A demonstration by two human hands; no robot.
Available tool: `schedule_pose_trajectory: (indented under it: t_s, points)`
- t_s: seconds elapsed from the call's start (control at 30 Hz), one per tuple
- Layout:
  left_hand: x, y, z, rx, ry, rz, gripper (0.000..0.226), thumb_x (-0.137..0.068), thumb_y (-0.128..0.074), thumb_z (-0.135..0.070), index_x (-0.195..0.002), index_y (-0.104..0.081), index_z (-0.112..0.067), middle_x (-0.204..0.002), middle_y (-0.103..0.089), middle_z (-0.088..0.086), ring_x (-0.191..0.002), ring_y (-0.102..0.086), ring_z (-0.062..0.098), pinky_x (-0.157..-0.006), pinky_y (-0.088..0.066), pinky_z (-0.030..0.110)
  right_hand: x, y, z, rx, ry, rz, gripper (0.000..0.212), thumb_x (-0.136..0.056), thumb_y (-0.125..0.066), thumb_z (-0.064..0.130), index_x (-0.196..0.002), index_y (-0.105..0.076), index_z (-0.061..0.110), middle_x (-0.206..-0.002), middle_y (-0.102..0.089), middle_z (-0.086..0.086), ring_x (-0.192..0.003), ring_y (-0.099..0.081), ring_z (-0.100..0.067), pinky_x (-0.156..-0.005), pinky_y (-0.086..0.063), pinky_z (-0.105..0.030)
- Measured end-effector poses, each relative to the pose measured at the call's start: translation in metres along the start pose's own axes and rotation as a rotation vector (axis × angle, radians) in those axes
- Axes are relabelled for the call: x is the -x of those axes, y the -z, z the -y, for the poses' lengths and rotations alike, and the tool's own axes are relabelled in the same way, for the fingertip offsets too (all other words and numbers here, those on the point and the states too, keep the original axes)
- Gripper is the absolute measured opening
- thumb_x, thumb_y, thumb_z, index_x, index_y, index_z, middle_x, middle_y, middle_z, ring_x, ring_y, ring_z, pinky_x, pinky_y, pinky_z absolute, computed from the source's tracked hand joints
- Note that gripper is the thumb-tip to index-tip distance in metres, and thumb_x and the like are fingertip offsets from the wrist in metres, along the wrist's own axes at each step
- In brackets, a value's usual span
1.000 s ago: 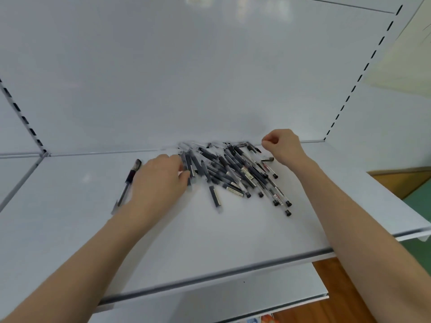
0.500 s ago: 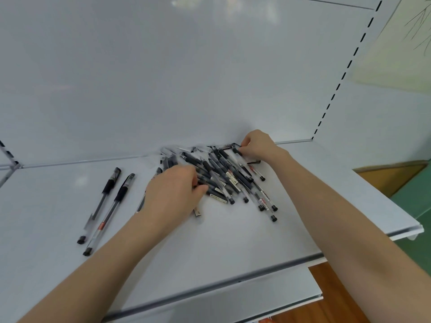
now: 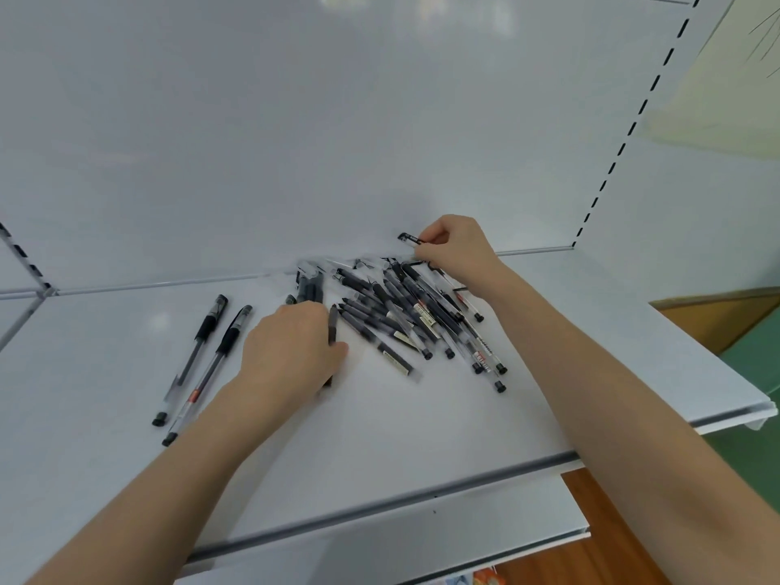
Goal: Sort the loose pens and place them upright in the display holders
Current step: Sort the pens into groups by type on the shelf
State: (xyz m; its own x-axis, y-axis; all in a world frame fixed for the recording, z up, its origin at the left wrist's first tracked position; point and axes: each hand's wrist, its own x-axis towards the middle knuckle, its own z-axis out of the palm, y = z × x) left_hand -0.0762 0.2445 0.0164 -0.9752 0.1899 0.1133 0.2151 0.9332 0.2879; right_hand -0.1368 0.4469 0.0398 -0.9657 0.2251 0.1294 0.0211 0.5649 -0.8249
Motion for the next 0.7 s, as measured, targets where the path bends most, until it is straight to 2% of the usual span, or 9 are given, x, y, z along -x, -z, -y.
schedule_pose_trajectory:
  t_s: [0.13,0.3,0.43,0.53,0.6,0.7]
  points:
    - [0.001,-0.001,0.005,0.029,-0.008,-0.006,0.020,-0.082,-0.057,-0.028,-0.086,-0.057,-0.008,-0.090,-0.061,0.008,-0.083,-0.056,0.028,-0.061,-0.035,0.029,0.003,-0.004,0.005,-0.056,0.000,0.047,0.029,-0.079,-0.058,0.003,-0.107,-0.062,0.012,-0.080,-0.057,0.005,-0.063,-0.053,-0.008,-0.068,-0.046,-0.022]
    - [0.001,-0.002,0.005,0.019,-0.017,0.024,0.019,-0.083,-0.056,-0.028,-0.086,-0.054,-0.009,-0.091,-0.060,0.009,-0.084,-0.056,0.027,-0.061,-0.034,0.028,0.012,-0.003,0.010,-0.081,-0.015,0.040,0.020,-0.080,-0.056,0.001,-0.095,-0.061,0.012,-0.070,-0.057,0.005,-0.058,-0.052,-0.004,-0.053,-0.043,-0.013]
    - [0.000,-0.002,0.003,-0.007,-0.030,0.015,0.018,-0.084,-0.055,-0.029,-0.082,-0.050,-0.012,-0.091,-0.058,0.008,-0.079,-0.050,0.026,-0.062,-0.032,0.028,0.020,0.002,0.008,-0.125,-0.026,0.027,0.013,-0.080,-0.060,0.002,-0.092,-0.061,0.007,-0.070,-0.058,0.001,-0.061,-0.055,-0.008,-0.064,-0.049,-0.021]
    - [-0.001,-0.002,-0.004,-0.046,-0.054,-0.019,0.022,-0.086,-0.053,-0.033,-0.090,-0.052,-0.011,-0.095,-0.060,0.008,-0.088,-0.053,0.029,-0.065,-0.033,0.029,0.026,0.006,0.005,-0.155,-0.025,0.022,0.009,-0.081,-0.062,0.001,-0.082,-0.059,0.010,-0.069,-0.059,-0.001,-0.062,-0.057,-0.009,-0.066,-0.051,-0.020]
    - [-0.003,-0.002,-0.010,-0.049,-0.076,-0.045,0.028,-0.087,-0.051,-0.037,-0.096,-0.054,-0.010,-0.098,-0.061,0.008,-0.091,-0.054,0.029,-0.066,-0.033,0.030,0.030,0.009,0.004,-0.163,-0.017,0.021,0.015,-0.081,-0.063,0.001,-0.075,-0.057,0.015,-0.069,-0.060,-0.002,-0.063,-0.058,-0.010,-0.066,-0.052,-0.020]
    - [-0.009,0.000,-0.023,0.008,-0.110,-0.063,0.029,-0.089,-0.051,-0.037,-0.098,-0.056,-0.010,-0.101,-0.061,0.008,-0.092,-0.054,0.028,-0.069,-0.036,0.031,0.038,0.011,0.001,-0.180,-0.004,0.008,0.015,-0.082,-0.061,0.000,-0.078,-0.056,0.014,-0.068,-0.060,0.000,-0.063,-0.061,-0.011,-0.063,-0.053,-0.018]
